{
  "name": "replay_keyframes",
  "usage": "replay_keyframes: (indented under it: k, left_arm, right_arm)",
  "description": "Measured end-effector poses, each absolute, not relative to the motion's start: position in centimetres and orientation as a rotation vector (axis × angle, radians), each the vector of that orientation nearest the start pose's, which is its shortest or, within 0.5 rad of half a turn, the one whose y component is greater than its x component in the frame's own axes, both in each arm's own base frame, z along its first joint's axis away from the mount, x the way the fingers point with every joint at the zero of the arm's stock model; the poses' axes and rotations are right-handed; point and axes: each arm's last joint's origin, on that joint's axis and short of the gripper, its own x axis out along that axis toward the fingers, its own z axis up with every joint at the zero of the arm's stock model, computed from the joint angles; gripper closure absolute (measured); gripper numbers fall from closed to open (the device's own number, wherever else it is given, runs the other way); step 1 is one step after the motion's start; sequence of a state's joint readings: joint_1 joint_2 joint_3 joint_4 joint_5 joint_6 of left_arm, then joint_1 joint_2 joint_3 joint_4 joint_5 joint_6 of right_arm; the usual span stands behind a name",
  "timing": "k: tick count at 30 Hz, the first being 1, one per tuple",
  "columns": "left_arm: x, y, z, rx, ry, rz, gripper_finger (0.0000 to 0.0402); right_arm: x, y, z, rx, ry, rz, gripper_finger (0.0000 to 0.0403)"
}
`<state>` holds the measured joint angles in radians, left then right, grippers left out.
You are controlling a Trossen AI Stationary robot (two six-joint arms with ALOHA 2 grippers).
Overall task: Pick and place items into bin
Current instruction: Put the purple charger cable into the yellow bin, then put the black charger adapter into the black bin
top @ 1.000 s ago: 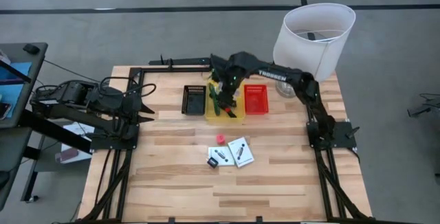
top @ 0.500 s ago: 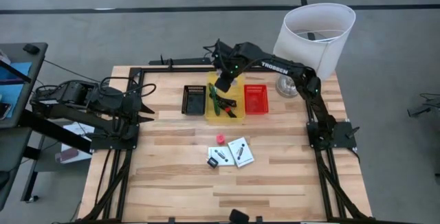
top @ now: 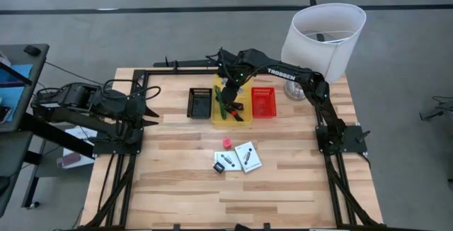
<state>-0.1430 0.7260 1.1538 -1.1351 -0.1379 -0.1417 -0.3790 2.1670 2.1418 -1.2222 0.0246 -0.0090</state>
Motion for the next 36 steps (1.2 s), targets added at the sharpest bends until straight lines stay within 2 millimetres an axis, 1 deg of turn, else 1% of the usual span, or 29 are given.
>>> replay_keyframes:
  k: [8, 27, 30, 36]
  left_arm:
    - [9.34, -0.95, 37.24, -0.042, 0.698, 0.046, 0.0290]
    - [9.31, -0.94, 37.19, -0.044, 0.705, 0.048, 0.0290]
    - [9.31, -0.94, 37.19, -0.044, 0.705, 0.048, 0.0290]
    - [9.31, -0.94, 37.18, -0.044, 0.705, 0.048, 0.0290]
  right_arm:
    - [41.07, -16.48, 28.32, 0.219, 1.267, -0.342, 0.0346]
    - [41.18, -16.22, 28.31, 0.215, 1.267, -0.339, 0.0343]
    - [41.23, -16.21, 28.32, 0.219, 1.262, -0.343, 0.0324]
    - [41.28, -16.23, 28.34, 0.219, 1.256, -0.344, 0.0255]
